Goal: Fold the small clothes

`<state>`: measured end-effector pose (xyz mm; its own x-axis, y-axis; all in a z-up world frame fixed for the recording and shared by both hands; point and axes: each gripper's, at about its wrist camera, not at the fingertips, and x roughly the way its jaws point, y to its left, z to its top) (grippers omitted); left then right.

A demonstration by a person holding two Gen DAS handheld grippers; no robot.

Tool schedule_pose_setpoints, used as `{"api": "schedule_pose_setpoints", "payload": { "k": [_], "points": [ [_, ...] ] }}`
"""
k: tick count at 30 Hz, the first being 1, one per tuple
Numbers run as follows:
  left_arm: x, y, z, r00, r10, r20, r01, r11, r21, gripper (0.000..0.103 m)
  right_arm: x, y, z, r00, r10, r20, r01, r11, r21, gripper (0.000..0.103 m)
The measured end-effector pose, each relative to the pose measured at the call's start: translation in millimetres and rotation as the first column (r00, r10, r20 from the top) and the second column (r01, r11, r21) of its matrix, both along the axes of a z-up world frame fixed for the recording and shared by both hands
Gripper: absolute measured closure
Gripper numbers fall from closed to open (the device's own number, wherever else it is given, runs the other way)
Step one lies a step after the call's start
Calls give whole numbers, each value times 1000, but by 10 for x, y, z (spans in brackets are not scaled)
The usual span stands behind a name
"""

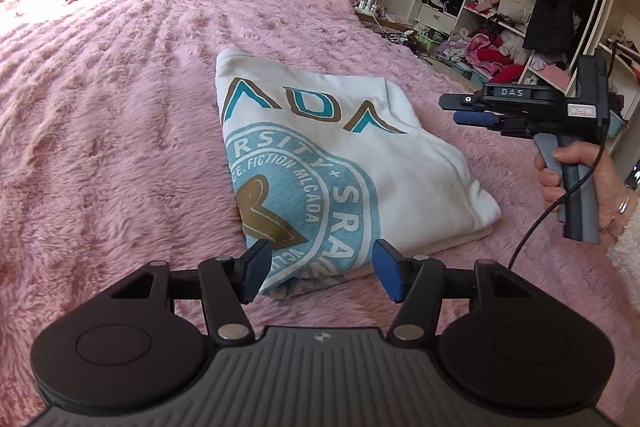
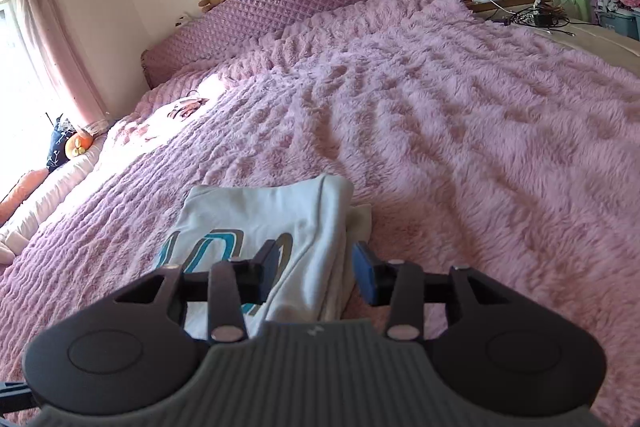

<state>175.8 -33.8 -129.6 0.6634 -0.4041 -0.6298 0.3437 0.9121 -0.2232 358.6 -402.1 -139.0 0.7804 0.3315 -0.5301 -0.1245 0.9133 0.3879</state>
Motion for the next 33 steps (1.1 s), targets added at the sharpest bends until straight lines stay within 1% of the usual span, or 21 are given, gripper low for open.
{"api": "schedule_pose_setpoints", "payload": {
  "k": [2,3,4,5,6,7,8,10,13,15,20,21,22,23,25,27,28,29,31,33],
  "points": [
    [-83,-43,-24,1000,3,19,-5,994,111,36,-356,15,33,1000,22,-7,-22,999,-27,57],
    [-105,-59,-52,999,6,33,-11,986,166,41,-493,38,23,1000,20,-18,-21,998,-55,57],
    [-122,-72,-81,999,3,39,-11,980,199,52,-629,60,-6,1000,6,-27,-8,996,-85,58],
    [-112,-62,-105,999,-2,40,-6,979,204,57,-750,81,-40,999,1,-38,-5,995,-104,68],
    [-107,-51,-124,999,-3,37,-4,981,193,68,-855,89,-86,999,0,-51,-6,993,-118,75],
    [-91,-44,-145,1000,-7,24,3,984,177,75,-943,109,-137,998,0,-66,-8,992,-128,83],
    [-65,-53,-166,1000,-6,12,4,985,174,76,-1015,121,-187,997,-8,-74,-1,992,-127,83],
    [-25,-75,-217,1000,10,-1,-10,981,195,78,-1131,119,-265,996,-32,-80,24,994,-106,83],
    [-6,-77,-246,999,32,16,-35,978,206,78,-1200,109,-291,996,-47,-73,42,996,-79,83],
    [5,-83,-248,999,41,25,-45,976,213,77,-1190,134,-271,996,-43,-72,37,996,-87,83],
    [57,-91,-277,998,53,22,-56,977,208,76,-1119,186,-256,996,-24,-88,18,998,-67,82],
    [66,-88,-280,999,49,19,-52,978,201,80,-1110,194,-265,995,-18,-96,12,998,-60,83],
    [77,-82,-282,999,39,12,-41,981,187,91,-1097,209,-279,994,-7,-106,2,999,-53,98],
    [90,-78,-278,999,37,6,-37,984,173,93,-1098,220,-293,994,-3,-111,-3,999,-47,100],
    [91,-82,-247,999,50,5,-50,985,167,96,-1109,238,-274,994,-2,-108,-4,999,-54,101],
    [41,-64,-176,997,76,33,-80,985,152,96,-1141,216,-198,995,-22,-97,17,999,-49,102],
    [13,-63,-137,996,84,44,-90,984,156,96,-1161,193,-151,996,-29,-89,25,999,-42,103],
    [2,-82,-117,996,78,43,-84,981,174,96,-1184,181,-114,996,-31,-82,27,999,-47,103],
    [9,-156,-170,997,64,32,-70,969,236,96,-1209,201,-101,997,-17,-78,11,996,-83,103],
    [63,-232,-291,999,51,-5,-47,955,293,96,-1195,209,-206,993,-16,-115,5,995,-95,103]
  ]
}}
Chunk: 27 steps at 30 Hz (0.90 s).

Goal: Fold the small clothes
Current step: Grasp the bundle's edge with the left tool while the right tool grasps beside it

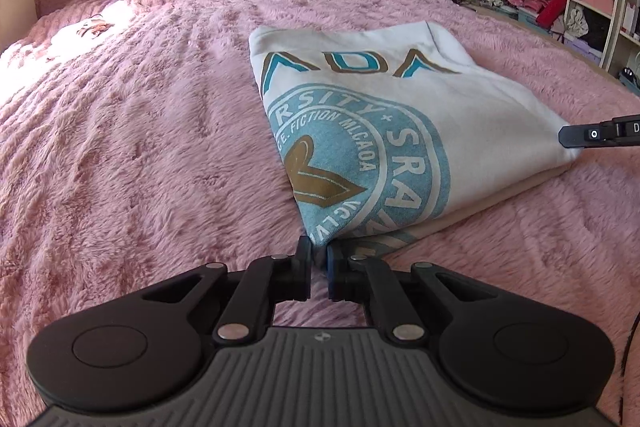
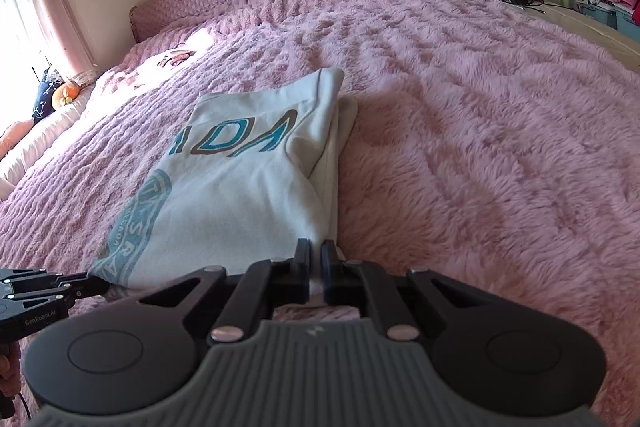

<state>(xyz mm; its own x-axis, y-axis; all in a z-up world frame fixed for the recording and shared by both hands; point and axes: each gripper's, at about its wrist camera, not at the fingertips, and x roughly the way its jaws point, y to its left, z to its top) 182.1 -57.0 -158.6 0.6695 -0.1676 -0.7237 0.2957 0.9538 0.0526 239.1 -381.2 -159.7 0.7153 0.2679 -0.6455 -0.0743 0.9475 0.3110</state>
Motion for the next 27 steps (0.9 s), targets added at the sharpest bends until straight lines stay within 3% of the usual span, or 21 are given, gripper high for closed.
{"api": "schedule_pose_setpoints", "payload": {
  "k": [4,7,9,12,15,18,21,24,27],
  "points": [
    [36,-37,-80,1000,-10,-30,11,1000,27,93,14,-57,-228,998,-31,-51,33,999,41,103],
    [-41,67,40,1000,-4,-29,4,1000,-8,87,1,-91,-196,997,-49,-53,52,997,62,96],
    [-117,150,132,1000,4,-22,-4,999,-32,83,-44,-116,-68,998,-60,-17,62,994,87,92],
    [-189,270,308,999,29,18,-27,996,-79,80,-85,-48,188,993,-34,112,28,998,56,92],
    [-108,333,489,997,62,39,-53,976,-213,78,41,82,323,982,34,186,-42,998,42,92],
    [60,304,542,996,76,36,-61,944,-323,76,223,237,313,978,73,196,-80,996,28,92],
    [231,244,471,997,77,12,-66,920,-387,76,387,363,229,979,94,179,-98,995,10,92],
    [385,215,269,995,74,-67,-96,902,-421,76,517,376,68,989,63,134,-62,998,-12,93],
    [436,195,43,989,86,-117,-127,904,-408,77,596,295,-98,996,11,90,-11,1000,-9,102]
  ]
}}
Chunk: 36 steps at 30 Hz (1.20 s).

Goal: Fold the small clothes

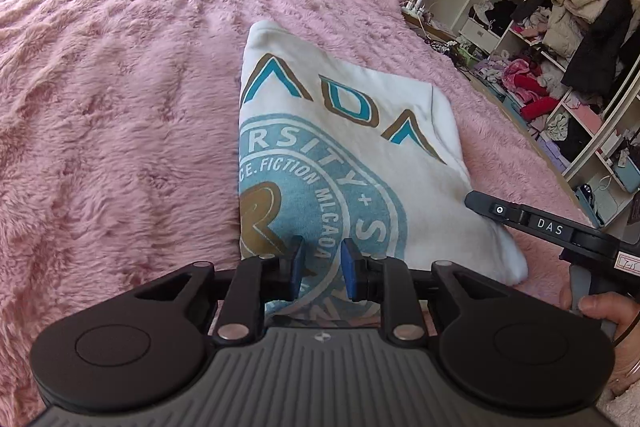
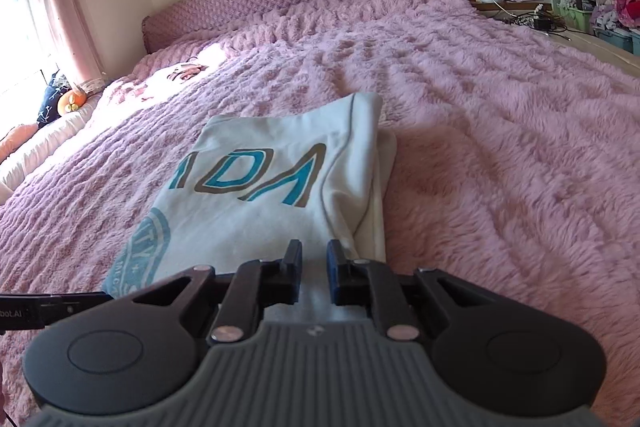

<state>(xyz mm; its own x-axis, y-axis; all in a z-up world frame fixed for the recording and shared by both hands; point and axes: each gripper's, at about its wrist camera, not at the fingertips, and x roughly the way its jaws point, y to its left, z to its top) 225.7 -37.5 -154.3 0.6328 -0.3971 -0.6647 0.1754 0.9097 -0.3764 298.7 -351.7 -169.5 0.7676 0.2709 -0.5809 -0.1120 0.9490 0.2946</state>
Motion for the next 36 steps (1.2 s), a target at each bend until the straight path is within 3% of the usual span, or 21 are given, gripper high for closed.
{"api": "schedule_pose_setpoints", "payload": {
  "k": [4,6,8,9,10,13,16,17,20,23,29,36],
  "points": [
    [-7,-1,-96,1000,-18,8,18,1000,9,75,58,-109,-130,999,-13,-37,15,998,58,103],
    [-16,43,-25,1000,-30,9,30,999,-27,67,74,-139,-112,999,-8,-44,11,996,84,100],
    [-19,142,85,999,-39,35,42,995,-94,61,63,-228,-45,1000,6,-21,-3,987,159,80],
    [-6,204,125,998,-41,50,47,991,-123,54,39,-296,13,1000,7,3,-8,978,206,56],
    [33,307,175,997,-34,72,46,984,-172,42,40,-379,59,1000,2,24,-7,971,240,43],
    [233,616,170,998,0,65,20,948,-318,36,166,-640,91,1000,7,17,-12,940,342,43],
    [501,914,-35,999,46,-15,-48,882,-470,36,356,-824,-45,998,33,-53,-6,898,440,43],
    [618,1009,-156,997,46,-61,-72,844,-531,36,417,-868,-117,996,44,-80,-2,885,465,43],
    [850,1127,-437,986,30,-164,-127,774,-620,36,540,-963,-330,988,49,-146,38,841,540,43],
    [983,1097,-565,982,14,-188,-129,778,-615,38,614,-986,-463,986,58,-158,45,812,582,43],
    [1251,957,-717,977,-65,-201,-86,748,-658,38,772,-904,-527,982,121,-147,-11,807,591,43],
    [1551,785,-821,971,-123,-205,-47,745,-666,38,1020,-711,-572,972,180,-150,-62,814,578,42]
  ]
}}
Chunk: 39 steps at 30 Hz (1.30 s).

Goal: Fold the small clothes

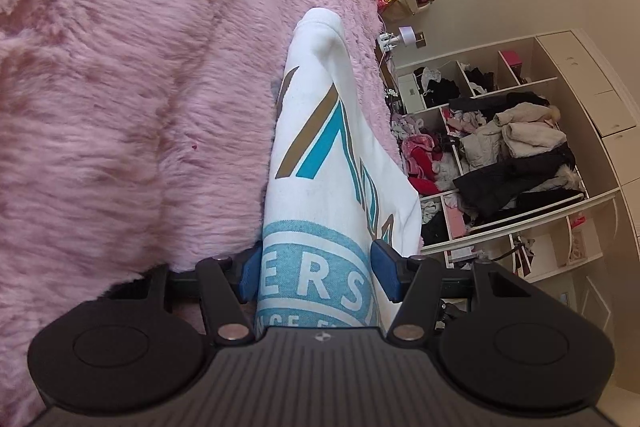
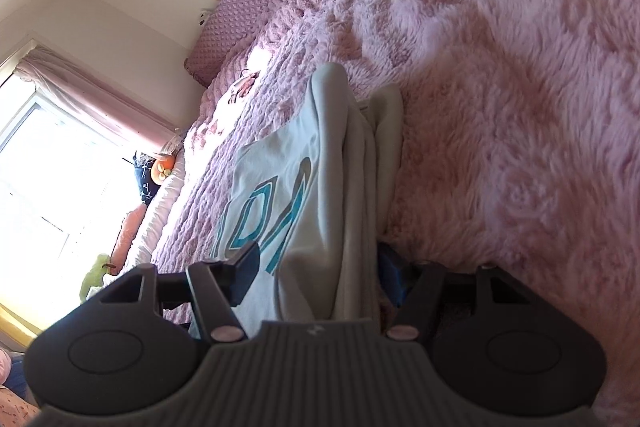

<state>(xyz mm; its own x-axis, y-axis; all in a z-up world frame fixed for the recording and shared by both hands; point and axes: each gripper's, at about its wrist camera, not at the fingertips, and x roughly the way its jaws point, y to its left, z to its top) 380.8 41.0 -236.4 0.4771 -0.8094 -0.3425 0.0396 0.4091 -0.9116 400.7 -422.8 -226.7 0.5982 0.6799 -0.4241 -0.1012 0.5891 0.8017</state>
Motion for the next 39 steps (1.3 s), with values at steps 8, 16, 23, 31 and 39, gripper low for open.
{"api": "schedule_pose_setpoints", "payload": {
  "k": [8,16,23,31,39],
  "points": [
    [226,-164,-99,998,-58,-17,57,997,-60,38,229,258,-33,999,44,5,-43,998,-34,35],
    [205,-238,-88,998,-44,-37,43,999,-32,63,255,494,77,999,54,10,-50,978,-203,58],
    [132,-263,60,1000,-11,-26,11,1000,-5,66,240,533,196,999,40,20,-34,970,-240,68],
    [-29,-256,475,998,-41,40,40,999,20,69,70,589,557,997,42,61,-25,967,-252,77],
    [-404,130,939,995,-1,105,-2,1000,27,69,-207,979,1116,986,104,131,-68,964,-259,77]
  ]
}}
